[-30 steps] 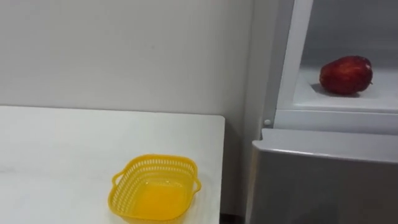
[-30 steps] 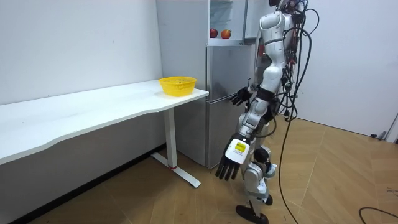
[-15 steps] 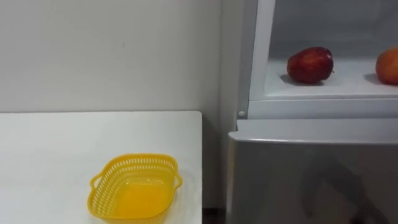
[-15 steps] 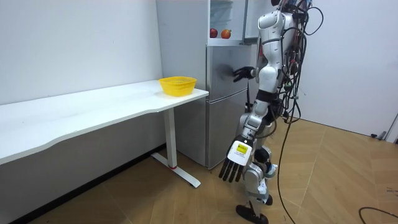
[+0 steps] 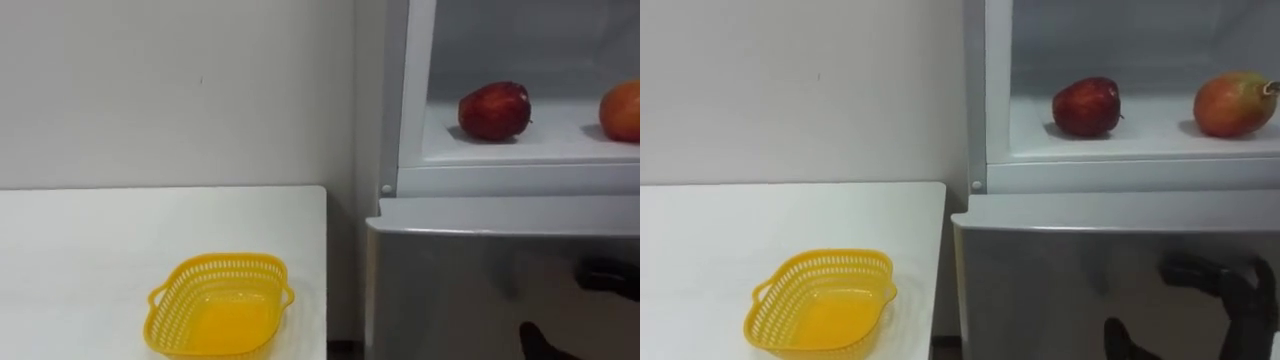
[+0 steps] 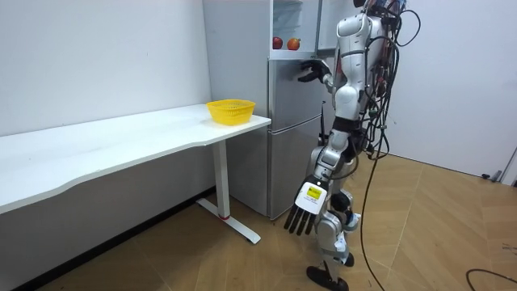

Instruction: Retrieve from the upper fridge

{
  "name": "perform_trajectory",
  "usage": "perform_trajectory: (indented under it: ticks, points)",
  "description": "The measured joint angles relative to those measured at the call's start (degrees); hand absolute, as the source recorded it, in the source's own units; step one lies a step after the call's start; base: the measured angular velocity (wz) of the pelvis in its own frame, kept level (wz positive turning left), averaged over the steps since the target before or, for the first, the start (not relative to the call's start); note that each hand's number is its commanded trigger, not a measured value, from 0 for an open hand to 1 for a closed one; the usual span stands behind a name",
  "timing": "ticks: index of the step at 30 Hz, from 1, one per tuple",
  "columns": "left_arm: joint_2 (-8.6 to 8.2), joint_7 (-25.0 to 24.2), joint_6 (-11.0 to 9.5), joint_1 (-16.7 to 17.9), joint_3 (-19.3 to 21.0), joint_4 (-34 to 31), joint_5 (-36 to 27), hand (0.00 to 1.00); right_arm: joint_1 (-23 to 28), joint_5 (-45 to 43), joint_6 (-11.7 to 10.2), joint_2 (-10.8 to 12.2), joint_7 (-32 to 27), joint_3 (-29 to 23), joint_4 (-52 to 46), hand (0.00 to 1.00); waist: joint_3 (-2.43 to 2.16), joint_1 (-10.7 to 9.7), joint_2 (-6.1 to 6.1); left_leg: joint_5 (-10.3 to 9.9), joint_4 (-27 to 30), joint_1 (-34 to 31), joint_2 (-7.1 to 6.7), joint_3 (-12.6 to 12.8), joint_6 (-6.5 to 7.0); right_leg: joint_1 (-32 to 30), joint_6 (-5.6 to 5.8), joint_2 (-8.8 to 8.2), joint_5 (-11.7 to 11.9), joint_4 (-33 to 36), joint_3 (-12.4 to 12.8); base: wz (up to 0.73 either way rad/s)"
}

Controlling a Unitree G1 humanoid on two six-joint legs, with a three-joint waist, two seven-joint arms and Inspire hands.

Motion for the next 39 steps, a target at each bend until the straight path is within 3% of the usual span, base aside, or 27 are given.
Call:
perform_trajectory:
  ticks: [4,11,14,23,26,30,32,35,39]
  points:
    - [0.00,-0.9,-0.3,-1.1,-0.1,1.0,-0.2,0.00,-0.3,-2.0,-0.5,0.0,-1.0,1.4,-2.4,0.00,-0.24,0.2,-0.35,0.0,0.0,0.2,0.08,0.0,-0.02,0.1,-0.07,0.21,0.0,-0.2,0.1,0.00]
    - [0.18,-1.8,-0.9,-2.1,-0.1,1.9,-0.4,0.00,-6.3,-5.9,-10.4,-1.9,1.0,8.1,-5.8,0.00,-0.44,1.9,-1.32,0.0,0.0,0.3,0.71,-0.2,-0.17,1.4,-0.39,0.43,1.3,-3.0,-0.1,0.04]
    - [0.22,-1.8,-0.9,-1.8,-0.1,1.9,-0.4,0.00,-7.2,-6.6,-11.8,-2.8,3.2,9.4,-5.8,0.00,-0.36,2.5,-1.35,0.0,-0.1,0.4,0.70,-0.5,-0.18,2.1,-0.25,0.39,1.4,-3.3,-0.5,0.11]
    - [1.10,-1.7,-0.9,-1.9,-0.1,1.9,0.2,0.00,-11.9,-5.7,-13.4,-2.9,4.7,7.9,-5.3,0.00,0.02,2.5,-1.29,0.0,-0.8,0.2,0.47,-1.1,-0.18,2.4,-0.12,0.48,1.6,-3.9,-1.4,0.03]
    - [1.41,-1.5,-0.9,-2.0,0.1,1.9,1.9,0.00,-14.0,-2.3,-13.7,-3.3,5.4,5.1,-5.3,0.00,-0.02,2.0,-1.99,0.0,-0.8,0.1,0.36,-1.7,-0.17,2.6,-0.03,0.40,1.5,-4.0,-2.1,0.09]
    - [1.99,-1.2,-0.9,-2.0,0.0,1.9,1.9,0.00,-18.2,1.5,-13.6,-4.5,5.7,3.3,-5.3,0.00,0.32,1.7,-2.45,0.0,-0.8,0.0,0.34,-1.8,-0.17,2.5,-0.02,0.39,1.5,-4.1,-2.2,0.02]
    - [2.17,-0.6,-0.8,-2.1,0.1,1.8,2.7,0.00,-20.1,2.7,-13.6,-5.0,5.7,1.9,-5.3,0.00,0.26,1.7,-2.84,0.0,-0.8,0.0,0.32,-2.1,-0.17,2.6,-0.02,0.39,1.5,-4.3,-2.5,0.08]
    - [2.44,-0.2,-0.3,-2.1,0.1,1.9,4.9,0.00,-21.2,3.5,-13.5,-6.2,5.5,-0.1,-5.2,0.00,-0.28,1.8,-3.66,0.0,-0.8,0.2,0.26,-2.9,-0.16,3.2,-0.02,0.38,1.5,-4.6,-3.0,0.11]
    - [2.45,-0.2,0.7,-2.1,0.2,1.8,5.2,0.00,-24.2,5.0,-12.7,-7.7,5.3,-1.2,-3.2,0.00,-0.21,1.9,-3.90,0.0,-0.3,0.3,0.48,-3.5,-0.15,3.7,-0.03,0.21,1.5,-4.6,-3.4,0.06]
